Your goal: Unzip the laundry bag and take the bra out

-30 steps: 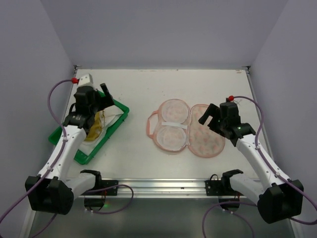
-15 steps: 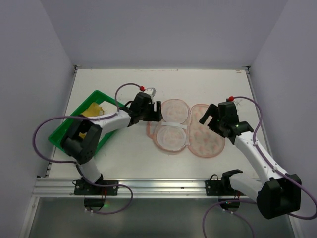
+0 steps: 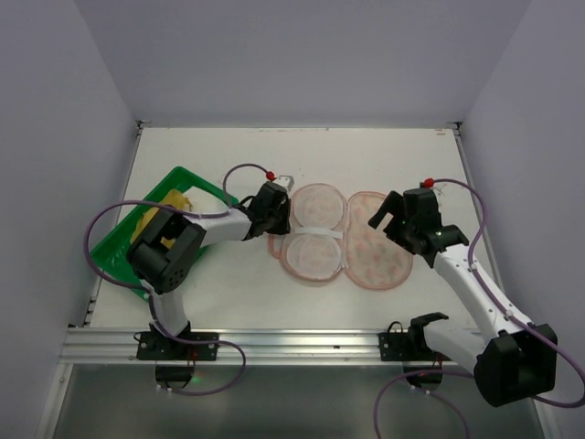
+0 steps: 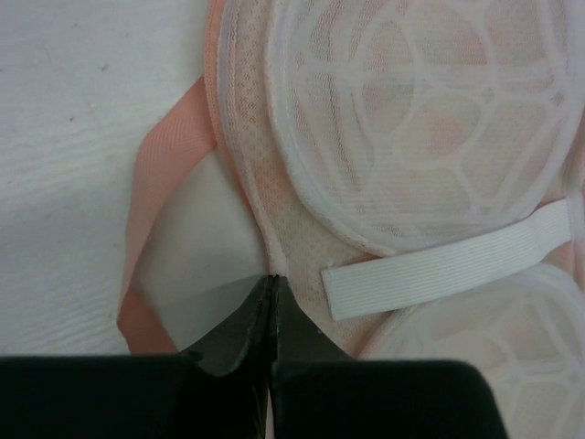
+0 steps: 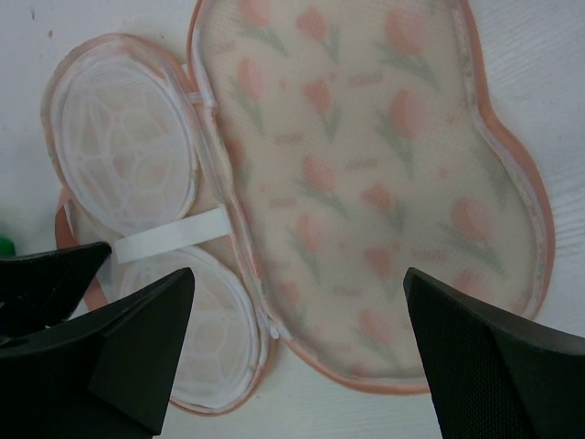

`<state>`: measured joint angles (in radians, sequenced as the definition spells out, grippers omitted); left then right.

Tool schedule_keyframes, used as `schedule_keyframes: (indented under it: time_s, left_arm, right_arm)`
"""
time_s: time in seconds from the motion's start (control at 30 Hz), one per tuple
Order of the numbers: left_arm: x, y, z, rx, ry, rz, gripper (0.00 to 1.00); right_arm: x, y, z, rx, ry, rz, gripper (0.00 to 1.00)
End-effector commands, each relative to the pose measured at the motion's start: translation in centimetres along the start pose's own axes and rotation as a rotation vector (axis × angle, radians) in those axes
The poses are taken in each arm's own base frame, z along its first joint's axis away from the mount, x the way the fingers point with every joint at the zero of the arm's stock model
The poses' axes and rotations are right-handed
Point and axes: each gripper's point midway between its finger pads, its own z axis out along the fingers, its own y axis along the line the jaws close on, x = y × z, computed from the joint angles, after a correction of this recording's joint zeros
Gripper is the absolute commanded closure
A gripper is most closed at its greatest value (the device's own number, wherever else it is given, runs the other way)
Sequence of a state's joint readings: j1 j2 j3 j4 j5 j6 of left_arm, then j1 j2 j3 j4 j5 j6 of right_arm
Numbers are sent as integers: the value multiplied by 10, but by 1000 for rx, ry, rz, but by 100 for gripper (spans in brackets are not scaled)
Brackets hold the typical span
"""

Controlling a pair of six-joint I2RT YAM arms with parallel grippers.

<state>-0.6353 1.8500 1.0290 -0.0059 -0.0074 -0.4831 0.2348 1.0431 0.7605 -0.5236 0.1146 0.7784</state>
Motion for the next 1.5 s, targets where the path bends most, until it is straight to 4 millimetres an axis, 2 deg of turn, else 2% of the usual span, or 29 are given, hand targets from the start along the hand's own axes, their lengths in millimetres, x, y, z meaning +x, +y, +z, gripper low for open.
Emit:
schedule_keyframes:
  time_s: [0.0,0.07,0.17,0.37,0.5,0.7,1.0,1.13,1.17,1.23,1.27,1.3,1.33,1.37,1.47]
  left_arm:
    - [-1,13,-17,-52,-46,12,100]
    - [18,30,-23,-116,-3,22,100]
    - [29,45,-36,-170,13,40,100]
    - [34,74,-71,-249,-9,46,100]
    - [36,93,-90,-276,-22,62,100]
    - [33,103,-96,-288,-32,43,100]
    - [33,97,-90,-254,-25,20,100]
    - [36,94,-85,-240,-15,9,100]
    - [37,94,-82,-238,-10,4,100]
    - [36,90,-80,-219,-5,-1,100]
    - [35,87,-78,-210,-9,-6,100]
    - [32,83,-77,-189,-11,-10,100]
    - [31,80,-76,-176,-14,-13,100]
    - [30,76,-72,-164,-15,-22,100]
    - [26,56,-60,-118,-6,-10,100]
  right_arm:
    - [-2,-4,7,30,-16,34,2]
    - [-1,-3,11,34,-5,42,2]
    - [0,-3,15,44,2,42,4]
    - [4,-15,27,133,41,19,5]
    - [14,-21,45,190,102,9,9]
    - [41,-19,67,231,258,27,20]
    - [80,-2,80,226,375,-26,32]
    - [92,3,80,200,413,-41,49]
    - [93,2,81,202,413,-41,63]
    - [95,0,81,200,415,-45,79]
    - [95,-1,80,199,415,-50,92]
    - [91,2,76,186,402,-52,97]
    - [85,1,73,198,377,-59,100]
    - [72,-8,70,245,324,-96,100]
    - [43,-15,51,277,226,-155,100]
